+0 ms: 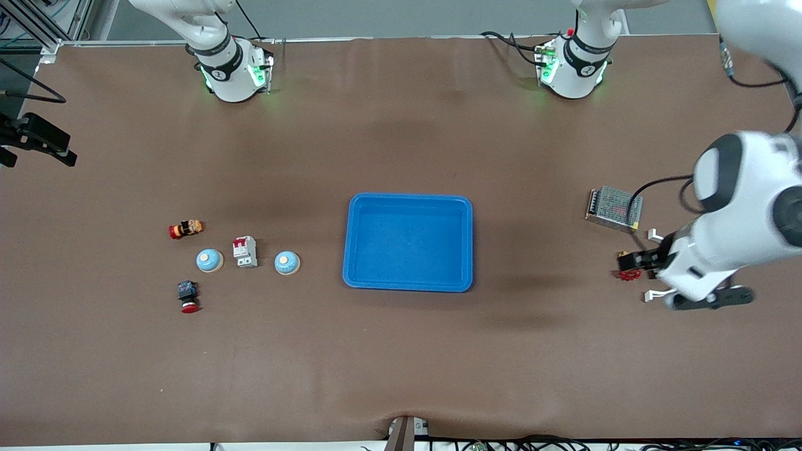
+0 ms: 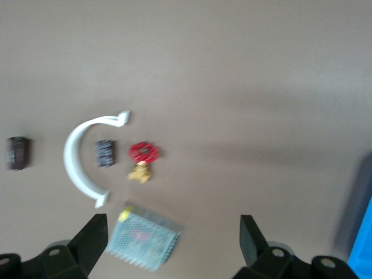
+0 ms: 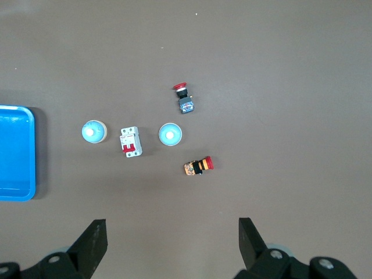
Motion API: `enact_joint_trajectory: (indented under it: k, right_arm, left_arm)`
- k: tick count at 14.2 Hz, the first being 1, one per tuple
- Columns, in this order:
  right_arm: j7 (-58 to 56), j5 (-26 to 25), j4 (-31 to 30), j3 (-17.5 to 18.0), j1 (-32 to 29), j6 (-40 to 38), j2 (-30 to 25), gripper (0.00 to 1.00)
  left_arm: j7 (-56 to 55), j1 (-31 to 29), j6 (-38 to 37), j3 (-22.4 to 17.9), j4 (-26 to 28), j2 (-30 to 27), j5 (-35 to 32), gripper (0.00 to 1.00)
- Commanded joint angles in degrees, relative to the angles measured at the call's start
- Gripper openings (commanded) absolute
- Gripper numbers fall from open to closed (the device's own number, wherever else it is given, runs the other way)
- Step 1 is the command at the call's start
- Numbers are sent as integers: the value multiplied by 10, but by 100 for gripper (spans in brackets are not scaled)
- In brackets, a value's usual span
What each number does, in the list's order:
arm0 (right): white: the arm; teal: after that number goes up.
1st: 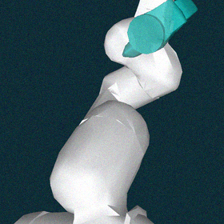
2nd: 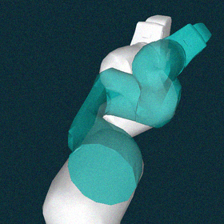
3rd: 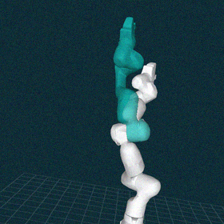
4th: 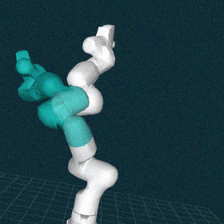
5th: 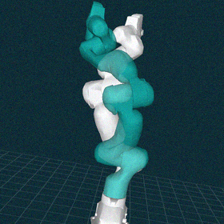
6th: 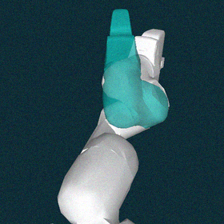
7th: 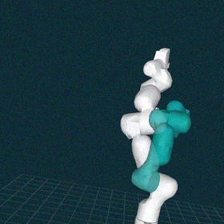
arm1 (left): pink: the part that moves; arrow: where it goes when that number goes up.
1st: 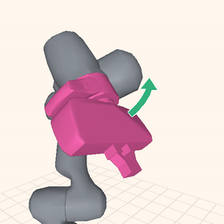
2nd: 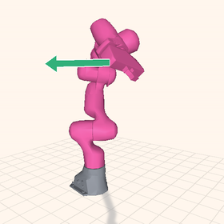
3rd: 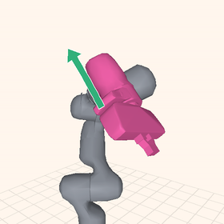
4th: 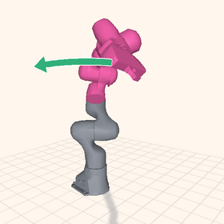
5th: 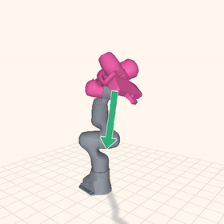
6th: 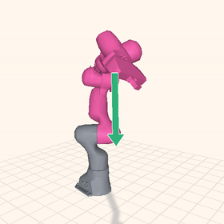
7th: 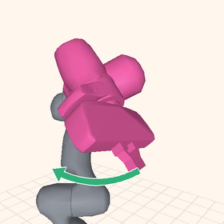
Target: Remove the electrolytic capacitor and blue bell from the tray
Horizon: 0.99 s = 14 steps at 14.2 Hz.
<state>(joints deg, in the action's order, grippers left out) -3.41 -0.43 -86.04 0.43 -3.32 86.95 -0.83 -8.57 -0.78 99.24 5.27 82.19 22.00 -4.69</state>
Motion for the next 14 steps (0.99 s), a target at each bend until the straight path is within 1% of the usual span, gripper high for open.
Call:
enact_joint_trajectory:
  k: [1, 3, 5, 9, 12, 14]
  right_arm:
    - [0, -6, 13, 2, -4, -7, 3, 100]
    - [1, -6, 14, 3, -3, -6, 3, 100]
    - [0, -7, 17, 2, -3, -6, 3, 100]
    - [0, -7, 18, 3, -2, -6, 3, 100]
    - [0, 0, 25, 2, -5, -6, 3, 100]
    - [0, -6, 25, 3, -2, -7, 3, 100]
  left_arm:
    - [77, 21, -66, -49, 15, -72, 25, 100]
    - [100, 22, -108, -51, 16, -110, 22, 100]
    - [100, 29, -133, -50, 17, -134, 22, 100]
    - [98, 32, -146, -46, 17, -152, 22, 100]
    - [96, 37, -150, -46, 22, -185, 25, 100]
    - [94, 39, -150, -45, 19, -194, 27, 100]
